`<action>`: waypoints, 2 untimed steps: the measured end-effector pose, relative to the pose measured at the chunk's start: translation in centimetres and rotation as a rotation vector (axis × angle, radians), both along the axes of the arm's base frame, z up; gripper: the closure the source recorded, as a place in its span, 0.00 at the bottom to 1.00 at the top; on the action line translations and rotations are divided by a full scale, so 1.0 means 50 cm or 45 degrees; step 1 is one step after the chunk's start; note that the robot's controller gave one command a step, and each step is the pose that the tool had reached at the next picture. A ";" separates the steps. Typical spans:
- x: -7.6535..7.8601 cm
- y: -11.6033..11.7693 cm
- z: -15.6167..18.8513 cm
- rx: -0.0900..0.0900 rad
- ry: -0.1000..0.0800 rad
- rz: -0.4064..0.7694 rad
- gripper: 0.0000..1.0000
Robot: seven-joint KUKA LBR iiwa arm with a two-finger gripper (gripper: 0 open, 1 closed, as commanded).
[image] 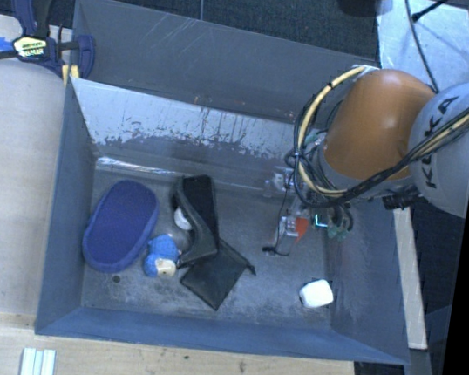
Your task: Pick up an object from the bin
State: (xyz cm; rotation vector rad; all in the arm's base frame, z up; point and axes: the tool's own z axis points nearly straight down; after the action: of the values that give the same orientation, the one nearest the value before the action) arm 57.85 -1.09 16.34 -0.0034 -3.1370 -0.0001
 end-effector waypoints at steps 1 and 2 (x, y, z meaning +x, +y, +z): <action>-0.046 0.066 -0.194 0.001 -0.001 0.042 0.00; -0.040 0.063 -0.185 0.000 -0.013 0.039 1.00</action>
Offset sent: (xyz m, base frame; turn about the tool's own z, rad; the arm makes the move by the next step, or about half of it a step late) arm -0.0213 0.0318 -0.0934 -0.0301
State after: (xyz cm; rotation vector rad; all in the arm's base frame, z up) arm 55.86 2.06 7.11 0.0450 -3.1466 -0.0002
